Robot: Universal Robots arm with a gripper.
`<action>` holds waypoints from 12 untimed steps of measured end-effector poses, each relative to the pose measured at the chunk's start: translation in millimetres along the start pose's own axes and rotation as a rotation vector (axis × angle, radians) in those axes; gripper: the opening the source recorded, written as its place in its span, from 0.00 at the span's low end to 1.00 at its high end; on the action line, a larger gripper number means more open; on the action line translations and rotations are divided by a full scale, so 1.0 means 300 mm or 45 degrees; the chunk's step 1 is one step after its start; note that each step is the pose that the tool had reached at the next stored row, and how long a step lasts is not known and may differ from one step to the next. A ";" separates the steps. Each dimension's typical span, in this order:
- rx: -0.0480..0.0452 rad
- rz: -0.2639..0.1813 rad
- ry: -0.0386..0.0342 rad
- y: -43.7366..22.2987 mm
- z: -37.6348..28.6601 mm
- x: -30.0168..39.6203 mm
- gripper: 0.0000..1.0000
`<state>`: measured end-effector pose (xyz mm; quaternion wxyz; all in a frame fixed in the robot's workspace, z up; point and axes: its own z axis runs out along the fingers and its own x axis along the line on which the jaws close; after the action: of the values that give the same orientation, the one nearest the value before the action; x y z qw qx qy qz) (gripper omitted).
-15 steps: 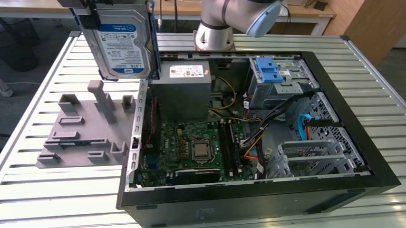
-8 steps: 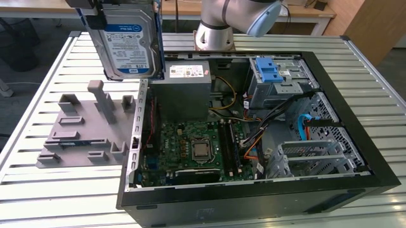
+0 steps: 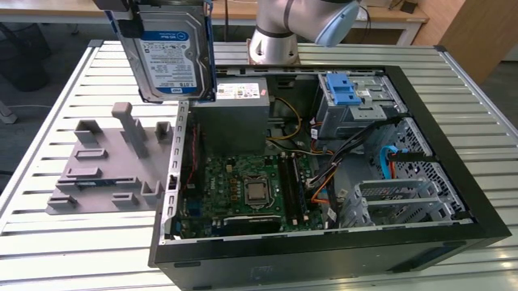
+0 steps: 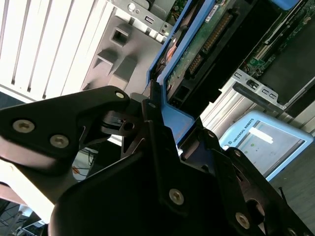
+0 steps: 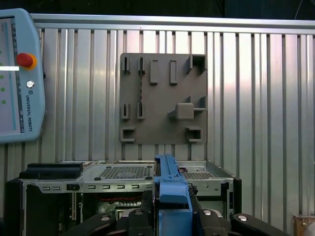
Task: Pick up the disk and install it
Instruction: 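Pick up the disk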
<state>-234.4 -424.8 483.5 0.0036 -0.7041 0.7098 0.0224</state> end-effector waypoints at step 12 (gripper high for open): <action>0.000 0.000 0.0001 -0.001 0.000 0.003 0.36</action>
<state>-234.1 -425.7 483.5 0.0035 -0.7041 0.7097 0.0223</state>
